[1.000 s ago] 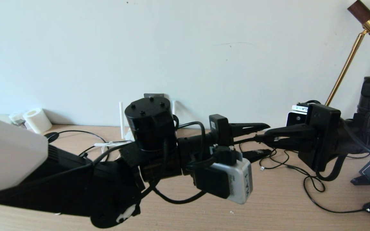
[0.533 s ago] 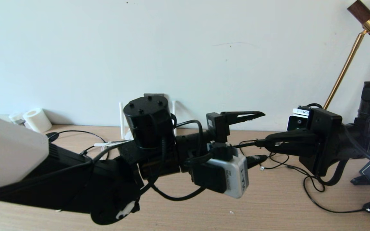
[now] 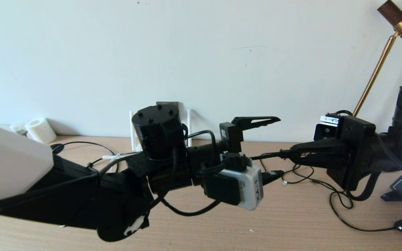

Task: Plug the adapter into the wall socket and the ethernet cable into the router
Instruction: Hand it to the other hand

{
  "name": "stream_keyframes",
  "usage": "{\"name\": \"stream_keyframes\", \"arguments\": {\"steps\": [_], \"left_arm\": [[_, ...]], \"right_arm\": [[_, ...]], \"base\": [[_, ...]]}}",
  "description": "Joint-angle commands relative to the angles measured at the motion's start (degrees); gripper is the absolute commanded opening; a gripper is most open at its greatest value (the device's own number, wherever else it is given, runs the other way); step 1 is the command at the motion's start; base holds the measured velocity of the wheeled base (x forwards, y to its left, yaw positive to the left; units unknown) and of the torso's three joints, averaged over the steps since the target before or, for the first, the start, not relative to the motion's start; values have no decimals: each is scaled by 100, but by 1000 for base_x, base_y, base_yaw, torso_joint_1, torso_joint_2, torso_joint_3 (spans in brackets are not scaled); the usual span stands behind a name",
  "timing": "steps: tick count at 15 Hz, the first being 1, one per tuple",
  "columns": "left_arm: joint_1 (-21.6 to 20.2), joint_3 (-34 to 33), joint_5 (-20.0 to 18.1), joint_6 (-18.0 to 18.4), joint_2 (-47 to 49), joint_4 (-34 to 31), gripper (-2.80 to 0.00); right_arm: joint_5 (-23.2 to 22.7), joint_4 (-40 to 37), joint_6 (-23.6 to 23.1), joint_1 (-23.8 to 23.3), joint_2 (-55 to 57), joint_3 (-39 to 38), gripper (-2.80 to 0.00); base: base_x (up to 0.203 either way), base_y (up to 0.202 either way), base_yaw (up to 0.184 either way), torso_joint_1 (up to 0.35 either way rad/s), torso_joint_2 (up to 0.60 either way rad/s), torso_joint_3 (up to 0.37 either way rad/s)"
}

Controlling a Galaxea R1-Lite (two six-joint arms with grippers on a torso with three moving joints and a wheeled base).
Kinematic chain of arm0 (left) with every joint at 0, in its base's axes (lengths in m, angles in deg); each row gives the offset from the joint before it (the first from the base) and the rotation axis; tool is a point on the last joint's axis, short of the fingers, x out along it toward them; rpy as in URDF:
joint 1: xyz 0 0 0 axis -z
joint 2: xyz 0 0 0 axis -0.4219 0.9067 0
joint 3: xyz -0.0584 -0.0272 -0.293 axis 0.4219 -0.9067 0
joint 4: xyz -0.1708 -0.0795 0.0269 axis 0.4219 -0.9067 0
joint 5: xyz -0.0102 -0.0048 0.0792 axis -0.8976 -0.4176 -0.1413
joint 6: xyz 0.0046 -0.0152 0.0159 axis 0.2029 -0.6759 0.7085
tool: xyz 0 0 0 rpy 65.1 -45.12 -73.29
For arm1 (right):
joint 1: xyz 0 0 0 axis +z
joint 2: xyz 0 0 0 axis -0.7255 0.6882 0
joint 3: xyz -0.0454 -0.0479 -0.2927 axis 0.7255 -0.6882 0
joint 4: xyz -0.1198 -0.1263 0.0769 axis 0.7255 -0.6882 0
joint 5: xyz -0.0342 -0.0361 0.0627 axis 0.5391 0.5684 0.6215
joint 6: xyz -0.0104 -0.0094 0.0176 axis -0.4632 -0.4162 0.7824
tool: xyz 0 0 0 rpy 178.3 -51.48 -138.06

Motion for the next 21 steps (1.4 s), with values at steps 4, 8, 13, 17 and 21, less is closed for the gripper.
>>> {"name": "stream_keyframes", "arguments": {"steps": [4, 8, 13, 17, 21], "left_arm": [[-8, -5, -44, 39, 7, 33, 0], [1, -5, -33, 30, -4, 33, -280], [69, -22, -33, 30, -30, 33, -280], [247, -22, -24, 30, -12, 42, -280], [247, -22, -24, 30, 14, 51, -280]], "right_arm": [[-36, 23, 55, 6, 18, 2, -280], [-33, 19, 54, 12, 25, 5, -280], [-24, 26, 48, 12, 34, 12, -280], [-24, 17, 57, 12, 51, 56, -280], [-24, 17, 57, 12, 51, 56, -280]], "base": [[0, 0, 0, 0, 0, 0], [0, 0, 0, 0, 0, 0], [0, 0, 0, 0, 0, 0], [0, 0, 0, 0, 0, 0], [0, 0, 0, 0, 0, 0]]}}
